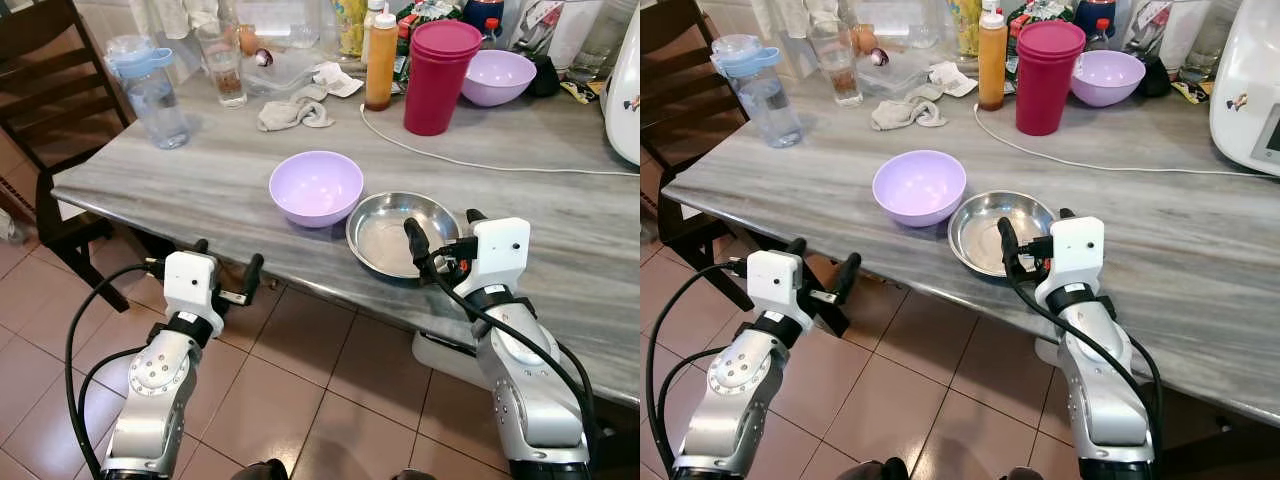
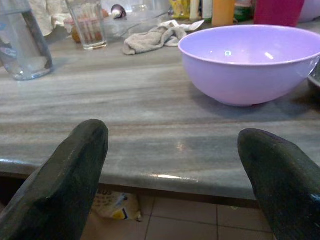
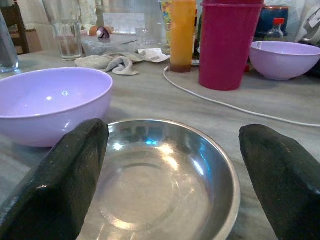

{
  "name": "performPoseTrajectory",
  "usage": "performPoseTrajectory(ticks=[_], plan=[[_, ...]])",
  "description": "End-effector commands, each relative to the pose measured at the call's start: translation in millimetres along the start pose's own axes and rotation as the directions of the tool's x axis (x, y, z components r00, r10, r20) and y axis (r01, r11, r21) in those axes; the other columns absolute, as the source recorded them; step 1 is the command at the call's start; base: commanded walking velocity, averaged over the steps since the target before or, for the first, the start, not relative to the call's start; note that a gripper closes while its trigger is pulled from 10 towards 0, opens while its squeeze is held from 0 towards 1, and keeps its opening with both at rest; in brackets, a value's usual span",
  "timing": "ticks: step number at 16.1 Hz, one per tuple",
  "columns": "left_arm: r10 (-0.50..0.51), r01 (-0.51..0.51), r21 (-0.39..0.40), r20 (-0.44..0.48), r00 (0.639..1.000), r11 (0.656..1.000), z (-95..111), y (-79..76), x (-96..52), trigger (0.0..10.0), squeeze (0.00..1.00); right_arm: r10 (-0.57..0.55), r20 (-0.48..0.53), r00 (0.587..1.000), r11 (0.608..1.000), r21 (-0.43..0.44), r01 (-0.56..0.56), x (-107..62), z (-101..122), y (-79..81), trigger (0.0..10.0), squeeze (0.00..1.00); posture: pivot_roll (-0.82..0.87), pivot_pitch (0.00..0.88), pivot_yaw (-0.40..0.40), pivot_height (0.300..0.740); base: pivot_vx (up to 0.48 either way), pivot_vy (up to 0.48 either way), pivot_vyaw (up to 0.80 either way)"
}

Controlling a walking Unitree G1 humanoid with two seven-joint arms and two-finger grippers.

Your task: Setting the table

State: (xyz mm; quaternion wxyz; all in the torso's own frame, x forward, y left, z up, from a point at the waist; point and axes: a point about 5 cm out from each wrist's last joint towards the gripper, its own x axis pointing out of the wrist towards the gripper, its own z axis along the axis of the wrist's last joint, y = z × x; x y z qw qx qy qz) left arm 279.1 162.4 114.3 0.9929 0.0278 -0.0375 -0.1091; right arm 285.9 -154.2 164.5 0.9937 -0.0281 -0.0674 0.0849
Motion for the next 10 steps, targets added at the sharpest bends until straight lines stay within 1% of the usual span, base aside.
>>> performPoseTrajectory(ticks=[1,4,6,8,10], plan=[[0.025,-0.025,0.009,-0.014,1.000,1.000,-1.2,4.8,0.9,10.0,0.00,-0.009,0.019,1.000,1.000,0.004,0.009,-1.3,3.5,0.2,10.0,0.00,-0.21,0.099,0.098,0.740,0.000,0.000,-0.77],[0.070,-0.070,0.021,-0.010,0.997,0.997,0.6,5.0,5.7,10.0,0.00,-0.008,0.027,1.000,1.000,0.006,0.008,0.2,4.3,-0.4,10.0,0.00,-0.21,0.083,0.097,0.740,0.000,0.000,-0.79],[0.082,-0.082,0.021,-0.006,0.997,0.996,0.1,3.5,8.4,10.0,0.00,-0.004,0.035,0.999,1.000,0.011,0.004,0.9,4.1,0.7,10.0,0.00,-0.21,0.068,0.089,0.740,0.000,0.000,0.00],[0.114,-0.114,0.014,-0.002,0.993,0.993,-1.6,2.3,11.6,10.0,0.00,0.017,0.035,0.999,1.000,0.016,-0.018,3.3,2.4,5.3,10.0,0.00,-0.20,0.055,0.076,0.740,0.000,0.000,0.00],[0.175,-0.175,-0.016,-0.005,0.985,0.984,-5.7,-0.5,13.9,10.0,0.00,0.051,0.026,0.998,0.998,0.020,-0.051,4.9,-1.3,9.6,10.0,0.00,-0.20,0.036,0.034,0.740,0.000,0.000,0.00]])
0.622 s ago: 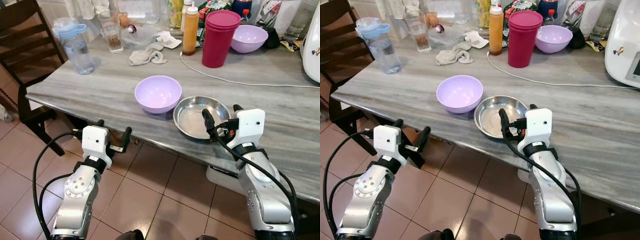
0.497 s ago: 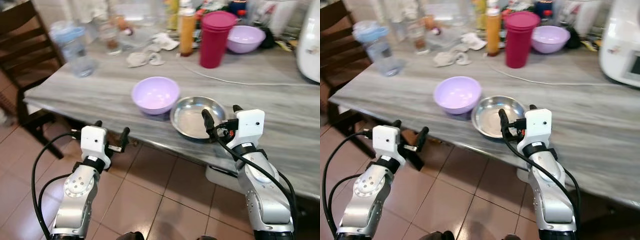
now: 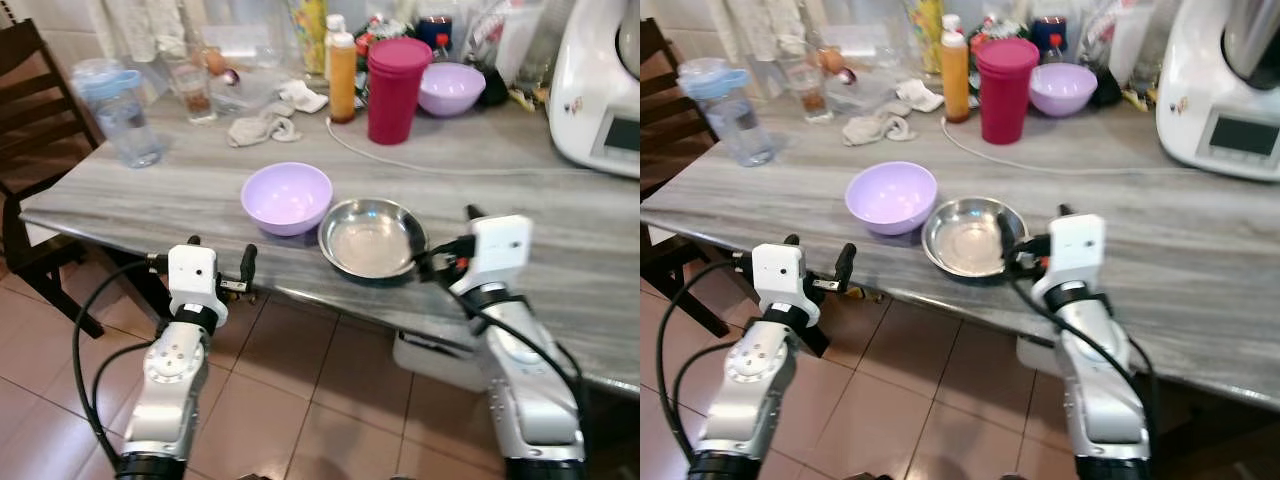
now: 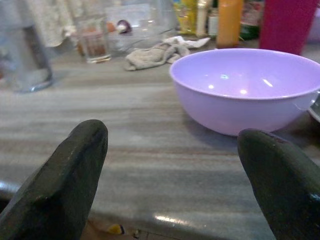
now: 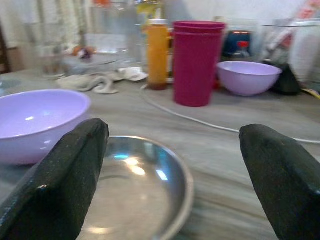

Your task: Setting the table

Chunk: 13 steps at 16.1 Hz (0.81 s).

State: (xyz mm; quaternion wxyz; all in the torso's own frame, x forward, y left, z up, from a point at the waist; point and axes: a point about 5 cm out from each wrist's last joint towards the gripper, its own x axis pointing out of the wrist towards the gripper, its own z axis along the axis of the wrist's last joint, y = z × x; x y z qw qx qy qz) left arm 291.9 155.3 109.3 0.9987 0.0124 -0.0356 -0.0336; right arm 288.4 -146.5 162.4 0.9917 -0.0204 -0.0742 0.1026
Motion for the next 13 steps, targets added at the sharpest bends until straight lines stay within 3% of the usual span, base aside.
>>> performPoseTrajectory(ticks=[1,7,11,13], plan=[[0.034,-0.034,-0.006,0.005,0.999,0.999,-0.5,1.3,1.1,10.0,0.00,0.016,-0.002,1.000,1.000,0.011,-0.016,2.0,-0.6,1.5,10.0,0.00,-0.21,0.033,0.025,0.740,0.000,0.000,0.00],[0.051,-0.050,-0.042,0.037,0.998,0.998,-1.3,-10.9,13.2,10.0,0.00,0.030,-0.032,0.999,0.998,-0.056,-0.031,4.5,-3.9,-5.1,10.0,0.00,-0.24,0.006,-0.065,0.740,0.000,0.000,0.00],[0.069,-0.068,-0.055,0.026,0.997,0.996,-6.8,-11.2,8.6,10.0,0.00,0.015,-0.004,1.000,0.996,-0.091,-0.015,3.4,0.0,-5.6,10.0,0.00,-0.26,0.023,-0.038,0.740,0.000,0.000,0.00],[0.049,-0.048,-0.038,0.032,0.998,0.998,-5.5,-14.2,4.1,10.0,0.00,-0.028,0.035,0.999,0.988,-0.148,0.033,-1.9,7.9,-11.5,10.0,0.00,-0.27,0.037,-0.008,0.740,0.000,0.000,0.00]])
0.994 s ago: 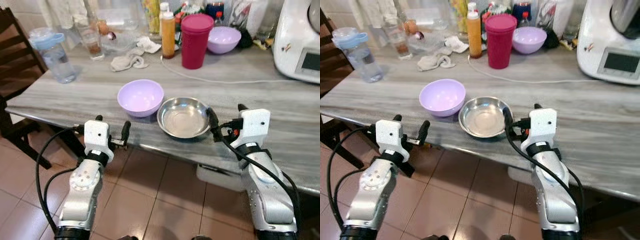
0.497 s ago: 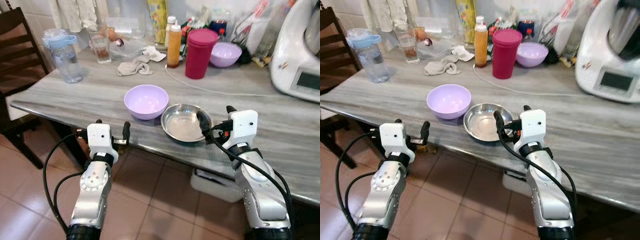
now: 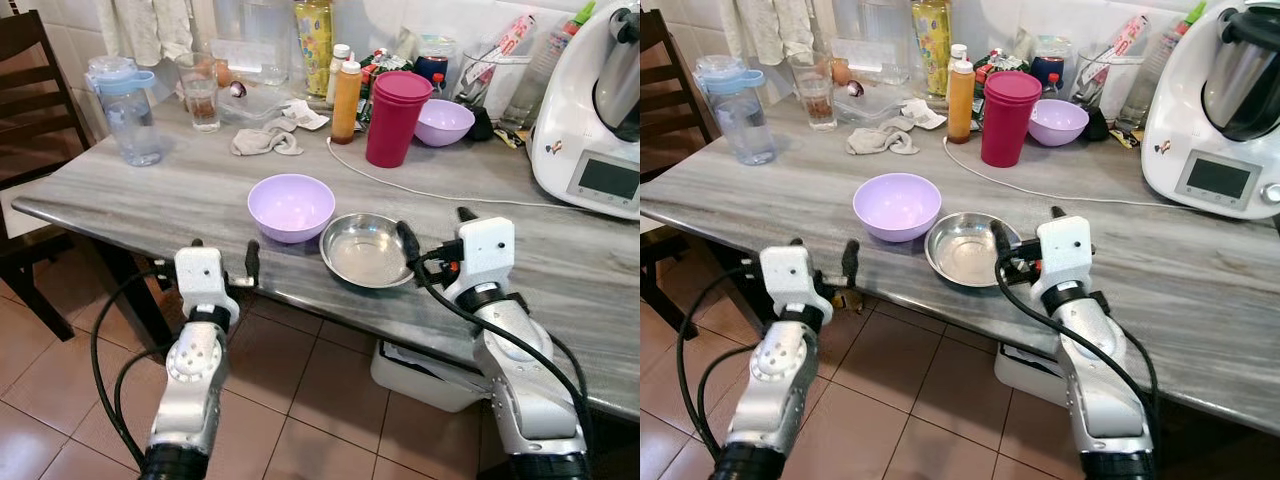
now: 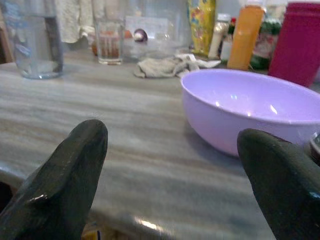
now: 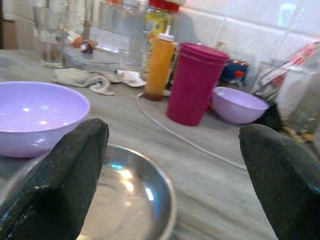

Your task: Setting the table

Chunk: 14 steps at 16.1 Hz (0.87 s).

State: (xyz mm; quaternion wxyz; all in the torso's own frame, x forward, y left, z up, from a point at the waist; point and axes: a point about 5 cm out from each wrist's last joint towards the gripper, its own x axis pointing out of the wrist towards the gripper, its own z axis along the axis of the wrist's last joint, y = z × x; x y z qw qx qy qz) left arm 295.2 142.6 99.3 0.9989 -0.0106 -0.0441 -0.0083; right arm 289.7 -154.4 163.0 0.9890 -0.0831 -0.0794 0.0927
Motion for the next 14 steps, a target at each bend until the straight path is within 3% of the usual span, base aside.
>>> performPoseTrajectory(ticks=[1,4,8,11,14], plan=[[-0.017,0.017,0.016,0.018,1.000,1.000,3.4,0.5,-0.6,10.0,0.00,-0.048,0.038,0.998,0.998,-0.031,0.049,-4.6,6.2,-6.2,10.0,0.00,-0.27,0.040,-0.004,0.740,0.000,0.000,0.00],[0.037,-0.038,0.012,0.017,0.999,0.999,-1.0,7.5,1.8,10.0,0.00,-0.067,0.032,0.997,0.997,-0.021,0.068,-5.1,2.1,-8.2,10.0,0.00,-0.27,0.005,-0.023,0.740,0.000,0.000,0.00],[0.062,-0.060,-0.025,0.050,0.997,0.998,3.6,-6.2,8.4,10.0,0.00,-0.031,0.063,0.998,0.997,-0.065,0.035,8.1,14.0,-16.5,10.0,0.00,-0.27,0.000,-0.080,0.740,0.000,0.000,0.00],[0.051,-0.051,-0.001,0.061,0.997,0.999,5.1,-4.7,10.5,10.0,0.00,-0.055,0.095,0.994,0.996,-0.068,0.062,11.5,20.2,-20.3,10.0,0.00,-0.27,0.000,-0.068,0.740,0.000,0.000,0.00],[0.020,-0.021,0.034,0.050,0.999,0.999,2.6,-0.9,8.3,10.0,0.00,-0.105,0.094,0.990,0.994,-0.030,0.109,3.3,16.2,-17.9,10.0,0.00,-0.27,0.000,-0.032,0.740,0.000,0.000,0.00]])
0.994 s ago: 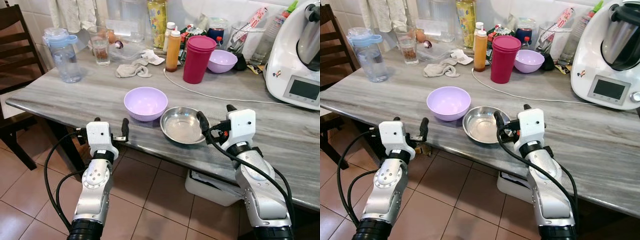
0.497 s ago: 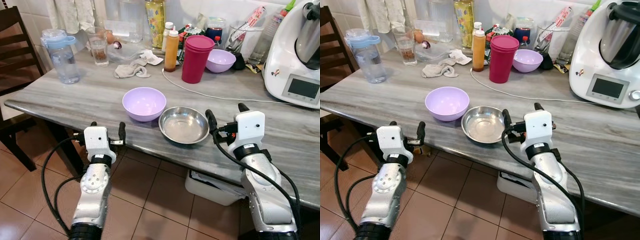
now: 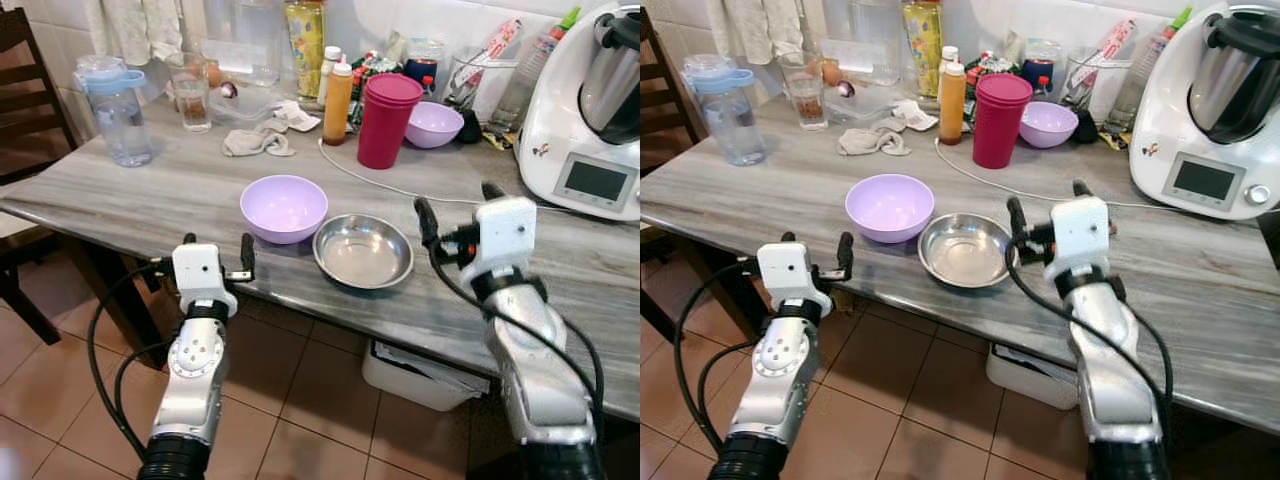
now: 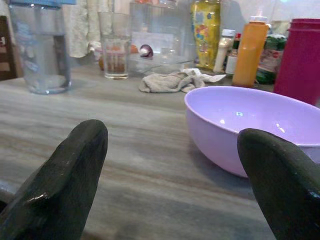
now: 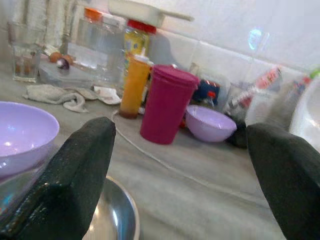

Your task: Setting the table

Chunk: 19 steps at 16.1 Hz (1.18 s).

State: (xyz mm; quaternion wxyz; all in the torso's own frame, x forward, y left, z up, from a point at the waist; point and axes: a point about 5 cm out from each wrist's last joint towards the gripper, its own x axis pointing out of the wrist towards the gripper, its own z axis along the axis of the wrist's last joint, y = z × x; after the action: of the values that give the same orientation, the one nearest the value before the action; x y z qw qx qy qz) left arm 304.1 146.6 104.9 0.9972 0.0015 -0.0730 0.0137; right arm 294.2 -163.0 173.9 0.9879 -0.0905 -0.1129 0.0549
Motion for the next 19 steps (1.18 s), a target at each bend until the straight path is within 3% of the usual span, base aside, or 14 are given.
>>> performPoseTrajectory(ticks=[1,4,9,14,19], plan=[[-0.035,0.035,0.025,-0.012,0.999,0.999,-2.4,-2.9,-1.5,10.0,0.00,-0.049,0.021,0.999,0.999,0.014,0.049,-5.2,4.0,-6.4,10.0,0.00,-0.28,0.000,-0.005,0.740,0.000,0.000,0.00],[-0.043,0.044,0.053,-0.020,0.999,0.998,-2.6,2.9,-3.0,10.0,0.00,-0.080,-0.007,0.997,0.996,0.041,0.080,-15.3,-3.1,-4.6,10.0,0.00,-0.28,0.017,0.029,0.740,0.000,0.000,-0.53],[-0.040,0.046,0.094,-0.064,0.997,0.995,-11.0,19.0,-20.9,10.0,0.00,-0.122,-0.046,0.991,0.991,0.057,0.124,-38.4,-12.0,-4.6,10.0,0.00,-0.28,0.039,0.044,0.740,0.000,0.000,-0.76],[-0.024,0.031,0.112,-0.071,0.997,0.993,-8.4,20.1,-21.2,10.0,0.00,-0.097,-0.045,0.994,0.993,0.060,0.099,-32.7,-11.2,-2.6,10.0,0.00,-0.26,0.051,0.032,0.740,0.000,0.000,0.00],[-0.011,0.020,0.121,-0.079,0.997,0.992,-6.7,24.6,-24.4,10.0,0.00,-0.073,-0.051,0.996,0.994,0.082,0.077,-29.7,-12.4,4.1,10.0,0.00,-0.24,0.054,0.030,0.740,-0.253,0.000,0.00]])
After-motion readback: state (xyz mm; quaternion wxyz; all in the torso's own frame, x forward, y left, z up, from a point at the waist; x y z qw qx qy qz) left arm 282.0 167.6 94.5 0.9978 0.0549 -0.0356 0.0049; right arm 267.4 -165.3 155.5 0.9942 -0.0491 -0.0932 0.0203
